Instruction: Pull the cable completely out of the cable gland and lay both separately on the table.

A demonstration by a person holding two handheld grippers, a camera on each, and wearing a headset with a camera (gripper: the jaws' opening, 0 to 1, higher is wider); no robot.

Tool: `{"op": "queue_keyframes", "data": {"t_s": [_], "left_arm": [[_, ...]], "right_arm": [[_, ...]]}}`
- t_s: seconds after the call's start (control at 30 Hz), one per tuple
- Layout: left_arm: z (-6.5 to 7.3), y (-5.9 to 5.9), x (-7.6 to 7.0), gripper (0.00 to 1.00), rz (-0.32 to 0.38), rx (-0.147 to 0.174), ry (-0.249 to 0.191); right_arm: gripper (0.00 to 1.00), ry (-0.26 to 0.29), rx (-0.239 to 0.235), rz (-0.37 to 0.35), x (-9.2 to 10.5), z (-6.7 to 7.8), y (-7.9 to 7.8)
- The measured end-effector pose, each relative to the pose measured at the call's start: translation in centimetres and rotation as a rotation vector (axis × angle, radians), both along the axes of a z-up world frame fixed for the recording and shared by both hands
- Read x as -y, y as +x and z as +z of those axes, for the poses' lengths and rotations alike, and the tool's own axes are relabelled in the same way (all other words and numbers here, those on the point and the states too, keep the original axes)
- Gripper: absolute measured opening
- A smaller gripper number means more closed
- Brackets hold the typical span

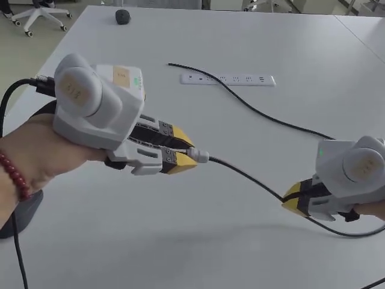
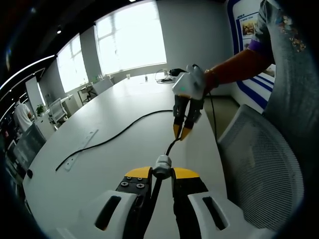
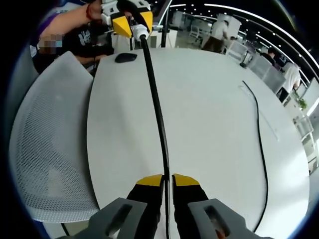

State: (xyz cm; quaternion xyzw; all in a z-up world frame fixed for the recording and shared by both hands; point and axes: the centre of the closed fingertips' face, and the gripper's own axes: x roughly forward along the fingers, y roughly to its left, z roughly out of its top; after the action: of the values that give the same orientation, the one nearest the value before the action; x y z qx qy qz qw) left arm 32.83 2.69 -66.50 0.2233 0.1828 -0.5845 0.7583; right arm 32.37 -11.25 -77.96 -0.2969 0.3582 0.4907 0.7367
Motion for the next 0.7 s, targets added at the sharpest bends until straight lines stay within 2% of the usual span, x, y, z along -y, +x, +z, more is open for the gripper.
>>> {"op": "queue_keyframes", "data": {"t_s": [0.1,0.23,0.4,0.53,0.7], "left_arm": [[-0.4,-0.1,0.1,0.16,0.002,-0.005,0.006],[-0.5,-0.2,0.2,0.16,0.0,-0.011,0.004],[-0.5,-0.2,0.3,0.16,0.001,-0.013,0.006],[-0.5,-0.2,0.2,0.16,0.002,-0.013,0.005],[-0.7,-0.3,0.1,0.16,0.005,-0.015,0.007]], "right_arm": [[0.11,0.01,0.029,0.006,-0.9,0.9,0.1],[0.17,0.055,0.056,0.029,-2.8,2.6,0.1],[0.24,0.123,0.095,0.07,-5.7,5.2,-0.3],[0.28,0.159,0.124,0.105,-7.5,7.0,-0.6],[0.26,0.197,0.161,0.143,-9.4,9.2,-0.8]]}}
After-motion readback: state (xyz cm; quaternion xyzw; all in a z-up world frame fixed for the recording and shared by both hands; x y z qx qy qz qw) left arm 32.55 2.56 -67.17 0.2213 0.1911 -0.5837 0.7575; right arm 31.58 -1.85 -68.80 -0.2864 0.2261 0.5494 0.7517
